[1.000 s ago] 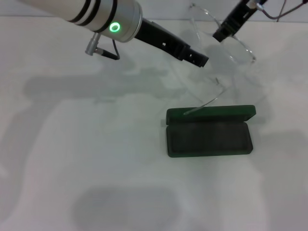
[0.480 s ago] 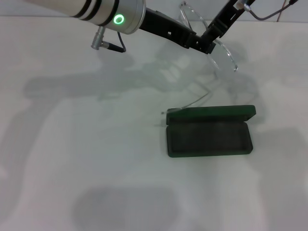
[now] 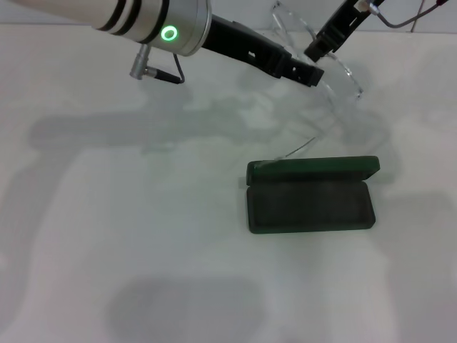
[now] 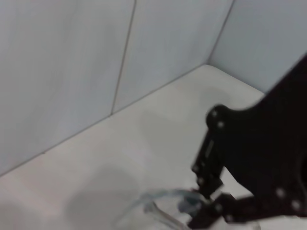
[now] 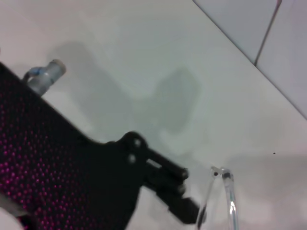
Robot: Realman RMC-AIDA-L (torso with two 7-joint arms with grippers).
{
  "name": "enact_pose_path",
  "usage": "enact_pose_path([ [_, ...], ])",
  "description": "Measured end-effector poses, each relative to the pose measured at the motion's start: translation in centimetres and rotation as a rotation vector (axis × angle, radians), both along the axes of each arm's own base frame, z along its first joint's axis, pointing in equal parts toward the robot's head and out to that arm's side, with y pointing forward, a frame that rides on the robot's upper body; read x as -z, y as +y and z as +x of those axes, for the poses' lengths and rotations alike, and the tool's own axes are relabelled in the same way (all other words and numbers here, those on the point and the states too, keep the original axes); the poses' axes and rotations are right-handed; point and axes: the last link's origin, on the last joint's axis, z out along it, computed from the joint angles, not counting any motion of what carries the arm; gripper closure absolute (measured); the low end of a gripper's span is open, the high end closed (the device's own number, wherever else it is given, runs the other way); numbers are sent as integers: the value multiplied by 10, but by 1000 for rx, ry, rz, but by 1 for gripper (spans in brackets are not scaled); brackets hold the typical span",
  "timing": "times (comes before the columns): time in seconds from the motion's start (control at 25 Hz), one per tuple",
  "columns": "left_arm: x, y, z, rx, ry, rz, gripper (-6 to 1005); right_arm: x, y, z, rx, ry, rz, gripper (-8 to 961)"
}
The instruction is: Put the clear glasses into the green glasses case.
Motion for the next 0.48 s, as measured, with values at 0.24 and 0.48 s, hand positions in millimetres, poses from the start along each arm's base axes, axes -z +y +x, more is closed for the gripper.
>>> enact_pose_path([
  [0.24,-11,-8,-3,24,5,13,112,-9,9,4,-7,29,69,866],
  [0.48,-27,-22,-4,57,13,18,112,-12,12,-3,-38,46,110,866],
])
